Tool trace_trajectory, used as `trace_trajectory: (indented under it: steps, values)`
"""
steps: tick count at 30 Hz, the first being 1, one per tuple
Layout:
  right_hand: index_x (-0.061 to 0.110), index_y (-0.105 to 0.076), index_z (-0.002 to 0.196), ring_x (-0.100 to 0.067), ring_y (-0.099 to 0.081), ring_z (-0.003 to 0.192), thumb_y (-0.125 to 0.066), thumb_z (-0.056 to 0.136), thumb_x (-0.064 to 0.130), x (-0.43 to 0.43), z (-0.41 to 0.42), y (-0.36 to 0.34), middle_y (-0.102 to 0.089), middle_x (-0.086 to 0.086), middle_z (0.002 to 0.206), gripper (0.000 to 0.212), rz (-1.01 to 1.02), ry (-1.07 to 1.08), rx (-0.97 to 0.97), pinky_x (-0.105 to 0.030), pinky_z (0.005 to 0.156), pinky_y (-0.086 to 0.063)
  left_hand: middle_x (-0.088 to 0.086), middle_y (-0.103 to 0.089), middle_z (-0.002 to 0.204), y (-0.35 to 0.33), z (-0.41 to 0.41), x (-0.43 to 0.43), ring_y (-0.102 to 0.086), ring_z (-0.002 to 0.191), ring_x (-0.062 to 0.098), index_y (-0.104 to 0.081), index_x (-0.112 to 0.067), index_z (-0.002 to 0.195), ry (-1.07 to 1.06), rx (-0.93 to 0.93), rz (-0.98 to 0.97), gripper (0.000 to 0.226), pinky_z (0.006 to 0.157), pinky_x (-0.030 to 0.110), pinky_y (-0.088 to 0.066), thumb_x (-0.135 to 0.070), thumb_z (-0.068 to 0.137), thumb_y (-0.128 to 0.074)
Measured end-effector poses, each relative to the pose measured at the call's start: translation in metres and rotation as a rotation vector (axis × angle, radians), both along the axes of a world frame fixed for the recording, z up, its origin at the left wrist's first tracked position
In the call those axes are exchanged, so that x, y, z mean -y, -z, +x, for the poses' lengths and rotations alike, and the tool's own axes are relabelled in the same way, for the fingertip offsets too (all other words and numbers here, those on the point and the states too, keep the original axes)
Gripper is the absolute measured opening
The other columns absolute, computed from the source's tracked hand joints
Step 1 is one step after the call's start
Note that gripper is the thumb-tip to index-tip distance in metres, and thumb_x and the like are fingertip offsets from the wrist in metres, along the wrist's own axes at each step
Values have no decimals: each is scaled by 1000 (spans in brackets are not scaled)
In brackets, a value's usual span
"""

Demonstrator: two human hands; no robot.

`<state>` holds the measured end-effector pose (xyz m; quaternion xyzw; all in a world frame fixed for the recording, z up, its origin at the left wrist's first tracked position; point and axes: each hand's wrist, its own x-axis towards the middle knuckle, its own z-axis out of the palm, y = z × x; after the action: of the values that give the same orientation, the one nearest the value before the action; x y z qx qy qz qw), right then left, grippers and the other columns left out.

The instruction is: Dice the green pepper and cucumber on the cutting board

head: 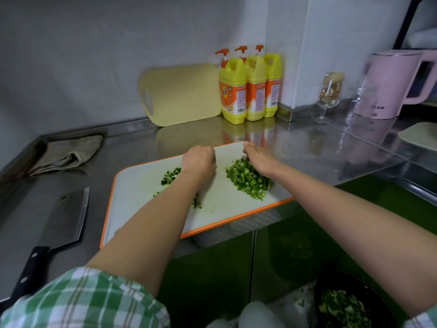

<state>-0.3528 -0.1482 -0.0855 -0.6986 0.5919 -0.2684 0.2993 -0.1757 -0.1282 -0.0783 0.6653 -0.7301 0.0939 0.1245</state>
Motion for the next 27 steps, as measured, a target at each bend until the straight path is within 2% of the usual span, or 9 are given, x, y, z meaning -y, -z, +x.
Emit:
trace_trajectory:
  steps: [5,8,11,13,16,19,22,27]
  values:
    - [3,-53,135,-32,-42,134,-20,107,37,-18,-1,-6,-48,-20,144,55,-71,31,47,-35,108,-30,9,-67,109,0,23,-22,-52,109,31,-69,-16,107,-89,91,65,24,80,34,-44,-13,90,-52]
    - [2,-50,138,-33,-38,136,-19,107,37,-25,-9,-5,-45,-21,145,56,-89,78,78,-36,109,-29,12,-67,103,0,19,-34,-50,105,33,-69,-10,101,-99,52,-51,24,79,35,-39,-16,92,-48]
    - [9,-42,145,-31,-30,142,-17,106,42,-32,-14,1,-35,-18,153,57,-79,116,84,-40,116,-23,18,-66,95,2,4,-40,-51,96,35,-66,-4,90,-63,-124,-141,26,75,38,-37,-17,93,-44]
    - [15,-36,149,-30,-25,145,-13,101,53,-35,-13,8,-28,-15,157,66,-35,137,86,-45,118,-21,22,-65,94,7,-7,-39,-54,91,36,-61,1,81,-1,-315,-134,30,74,39,-38,-18,94,-41]
    - [8,-25,153,-31,-22,146,-13,100,56,-36,-2,15,-23,-17,158,72,-5,169,78,-45,119,-19,22,-63,107,12,-27,-41,-55,102,35,-63,2,96,9,-585,-45,40,85,40,-40,-25,102,-34]
    - [3,-27,151,-33,-25,144,-14,102,52,-35,13,19,-26,-19,157,70,-35,213,61,-44,117,-20,22,-55,129,15,-42,-46,-50,118,32,-56,1,119,3,-817,57,48,95,35,-34,-31,106,-23]
    - [1,-33,147,-35,-31,140,-15,102,52,-26,24,22,-33,-20,153,70,-61,246,82,-45,115,-24,17,-49,142,19,-46,-45,-45,130,29,-49,-3,136,12,-933,95,56,107,34,-30,-38,106,-17]
    - [3,-39,144,-35,-35,137,-13,102,52,-15,35,23,-39,-19,149,69,-67,216,86,-46,113,-27,13,-46,146,21,-46,-38,-42,135,25,-46,-7,142,9,-1069,86,66,114,37,-29,-49,103,-13]
